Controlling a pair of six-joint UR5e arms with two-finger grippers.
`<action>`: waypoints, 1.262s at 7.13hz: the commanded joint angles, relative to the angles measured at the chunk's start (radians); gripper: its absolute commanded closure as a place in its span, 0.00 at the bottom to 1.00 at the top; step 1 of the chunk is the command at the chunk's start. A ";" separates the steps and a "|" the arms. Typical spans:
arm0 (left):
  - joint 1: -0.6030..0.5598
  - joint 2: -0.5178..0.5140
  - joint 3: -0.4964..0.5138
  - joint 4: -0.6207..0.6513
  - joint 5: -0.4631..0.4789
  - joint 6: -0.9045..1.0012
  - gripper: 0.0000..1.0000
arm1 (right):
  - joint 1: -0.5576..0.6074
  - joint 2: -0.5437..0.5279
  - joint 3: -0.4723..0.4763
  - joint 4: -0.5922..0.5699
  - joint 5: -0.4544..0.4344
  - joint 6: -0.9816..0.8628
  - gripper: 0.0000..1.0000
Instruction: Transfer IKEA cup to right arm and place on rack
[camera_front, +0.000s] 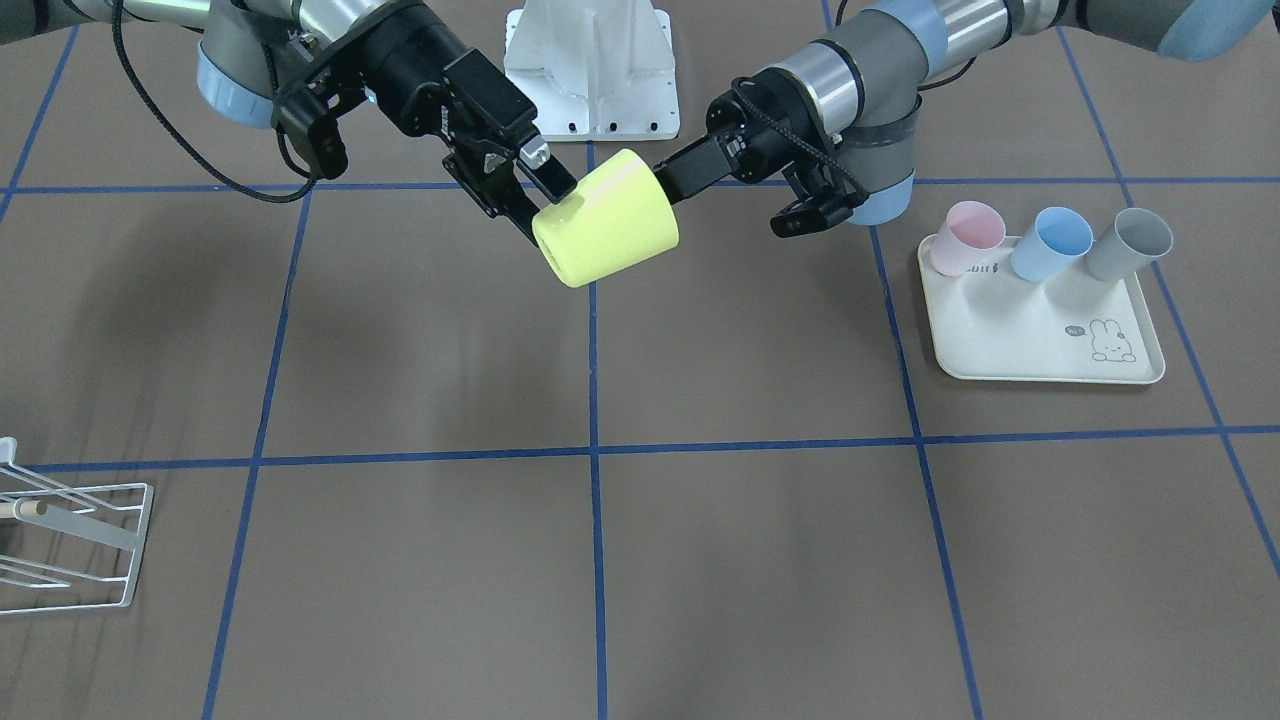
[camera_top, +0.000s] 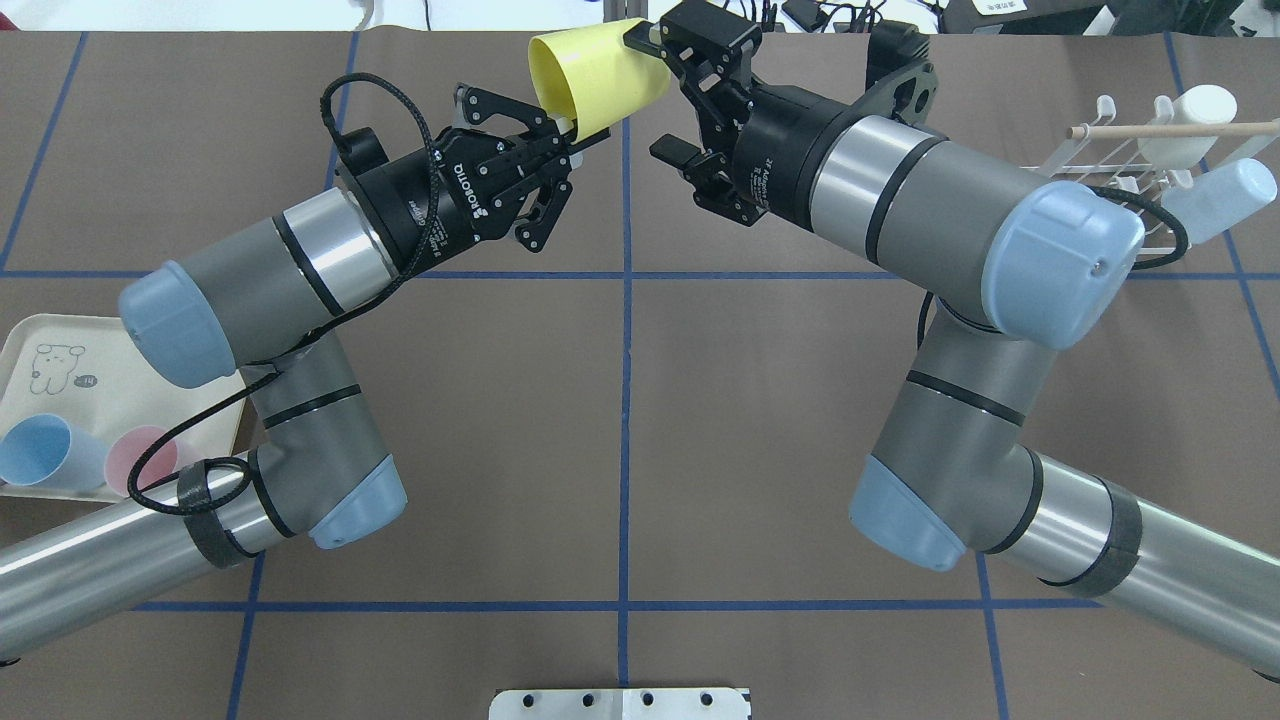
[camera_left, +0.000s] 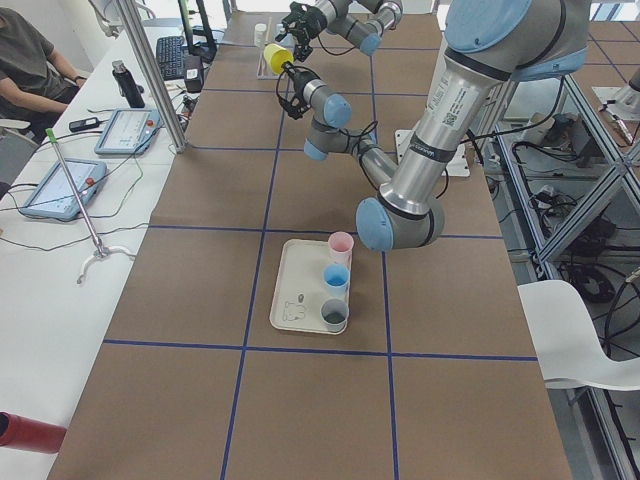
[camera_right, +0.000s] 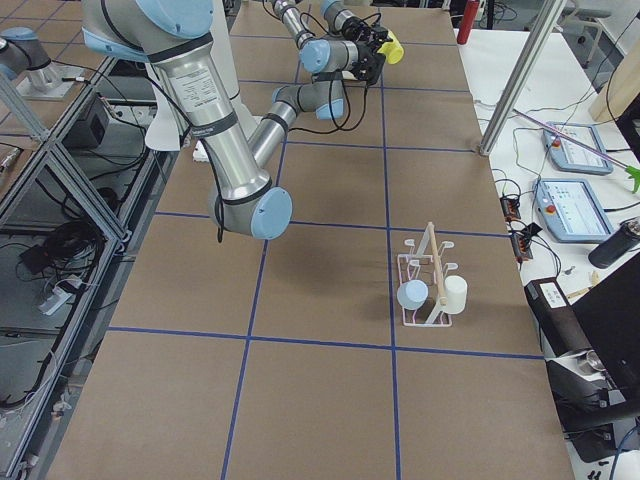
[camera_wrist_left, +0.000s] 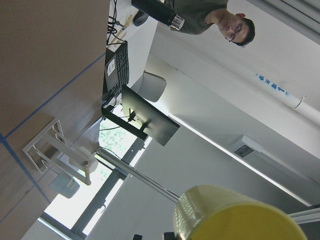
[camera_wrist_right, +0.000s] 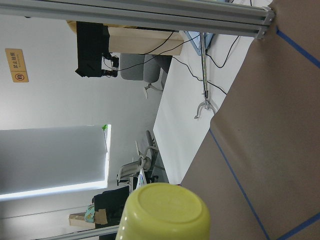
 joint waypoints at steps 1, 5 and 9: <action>0.008 -0.002 -0.004 0.000 0.006 0.000 1.00 | 0.001 0.000 0.000 0.000 0.000 -0.001 0.00; 0.029 -0.009 -0.008 0.001 0.017 0.000 1.00 | 0.001 0.000 0.000 -0.002 0.000 -0.001 0.00; 0.040 -0.008 -0.011 0.003 0.042 -0.014 1.00 | 0.001 -0.002 0.002 0.000 0.002 -0.001 0.00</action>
